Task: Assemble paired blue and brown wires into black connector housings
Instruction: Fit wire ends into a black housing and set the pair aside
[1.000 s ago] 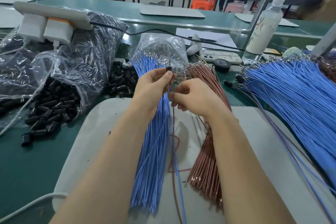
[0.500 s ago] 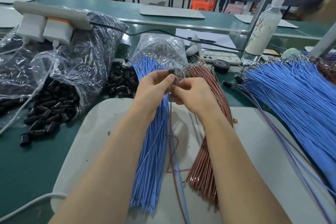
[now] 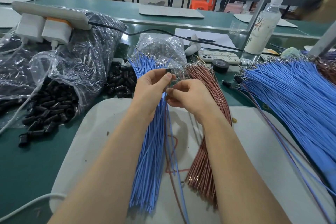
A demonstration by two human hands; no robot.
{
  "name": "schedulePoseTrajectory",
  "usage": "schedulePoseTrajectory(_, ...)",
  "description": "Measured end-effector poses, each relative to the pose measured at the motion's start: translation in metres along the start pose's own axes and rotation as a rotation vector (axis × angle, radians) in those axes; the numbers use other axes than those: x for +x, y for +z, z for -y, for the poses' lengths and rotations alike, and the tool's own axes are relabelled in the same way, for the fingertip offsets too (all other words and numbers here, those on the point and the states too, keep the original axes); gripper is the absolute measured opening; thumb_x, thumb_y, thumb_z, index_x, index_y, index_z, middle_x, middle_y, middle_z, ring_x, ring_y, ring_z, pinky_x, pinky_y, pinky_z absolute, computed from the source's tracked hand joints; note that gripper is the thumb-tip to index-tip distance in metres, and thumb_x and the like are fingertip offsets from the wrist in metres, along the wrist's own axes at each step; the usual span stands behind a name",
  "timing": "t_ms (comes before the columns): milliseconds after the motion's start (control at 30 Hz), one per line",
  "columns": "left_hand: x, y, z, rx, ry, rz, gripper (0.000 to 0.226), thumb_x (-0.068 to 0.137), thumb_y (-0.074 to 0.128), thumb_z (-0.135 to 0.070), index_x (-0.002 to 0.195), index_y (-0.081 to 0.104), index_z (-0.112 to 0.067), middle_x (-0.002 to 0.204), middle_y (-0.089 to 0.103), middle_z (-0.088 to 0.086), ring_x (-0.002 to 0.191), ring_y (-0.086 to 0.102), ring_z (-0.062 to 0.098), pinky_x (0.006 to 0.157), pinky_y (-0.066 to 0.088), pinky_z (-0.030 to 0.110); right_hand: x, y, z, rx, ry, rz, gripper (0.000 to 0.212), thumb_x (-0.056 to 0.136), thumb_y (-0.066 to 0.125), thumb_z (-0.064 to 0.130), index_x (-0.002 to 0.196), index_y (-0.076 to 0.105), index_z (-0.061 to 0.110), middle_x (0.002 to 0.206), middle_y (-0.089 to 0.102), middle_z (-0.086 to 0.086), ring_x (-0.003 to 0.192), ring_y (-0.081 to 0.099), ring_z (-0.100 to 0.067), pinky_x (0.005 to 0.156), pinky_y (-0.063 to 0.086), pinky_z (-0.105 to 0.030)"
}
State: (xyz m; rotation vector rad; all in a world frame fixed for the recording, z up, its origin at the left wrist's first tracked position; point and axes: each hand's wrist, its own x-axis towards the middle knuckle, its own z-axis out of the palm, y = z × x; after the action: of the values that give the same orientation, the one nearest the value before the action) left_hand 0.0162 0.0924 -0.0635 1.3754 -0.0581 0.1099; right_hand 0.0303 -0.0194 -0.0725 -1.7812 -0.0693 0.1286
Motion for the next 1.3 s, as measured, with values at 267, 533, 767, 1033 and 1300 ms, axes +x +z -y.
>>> schedulePoseTrajectory(267,0.000,0.000,-0.001,0.004,0.033,-0.005,0.024,0.095,0.048,-0.006,0.079,0.053,-0.022,0.050,0.061,-0.024,0.052,0.056,-0.014,0.053,0.041,0.002,-0.001,-0.001,0.001,-0.003,0.012,0.053,0.017,0.090,0.060,0.001,0.074,0.063,0.006,0.069,0.065,-0.011,0.059,0.062,-0.014,0.062,0.057,-0.019)
schedulePoseTrajectory(533,-0.003,0.000,-0.003,0.039,0.066,-0.009,0.022,0.094,0.049,-0.004,0.081,0.053,-0.020,0.051,0.061,-0.025,0.054,0.056,-0.016,0.054,0.041,0.001,-0.001,0.000,0.001,-0.060,0.017,0.019,0.017,0.089,0.061,0.005,0.074,0.066,0.009,0.073,0.069,-0.013,0.070,0.068,-0.022,0.069,0.059,-0.027)
schedulePoseTrajectory(767,-0.005,0.003,-0.001,0.070,0.126,-0.048,0.021,0.093,0.050,-0.002,0.112,0.057,0.006,0.075,0.057,-0.011,0.054,0.054,-0.018,0.056,0.040,0.000,0.000,0.001,-0.002,-0.092,-0.044,-0.004,0.010,0.090,0.061,0.005,0.085,0.068,0.002,0.077,0.070,-0.015,0.068,0.069,-0.020,0.069,0.058,-0.027)
schedulePoseTrajectory(1033,-0.001,0.000,0.000,0.153,0.155,-0.059,0.025,0.092,0.053,-0.002,0.081,0.057,-0.024,0.064,0.064,-0.020,0.059,0.057,-0.017,0.059,0.041,0.000,-0.004,-0.005,0.002,-0.054,0.020,0.140,0.010,0.092,0.060,0.004,0.091,0.066,-0.003,0.075,0.068,-0.013,0.061,0.066,-0.012,0.062,0.057,-0.019)
schedulePoseTrajectory(1300,0.015,-0.012,0.015,0.323,0.228,-0.251,0.018,0.092,0.058,-0.011,0.092,0.060,-0.029,0.090,0.067,-0.007,0.075,0.058,0.005,0.079,0.047,0.023,0.002,-0.024,-0.004,-0.411,-0.176,-0.432,0.031,0.086,0.050,0.002,0.076,0.066,0.026,0.083,0.071,-0.001,0.078,0.065,-0.017,0.080,0.055,-0.035)
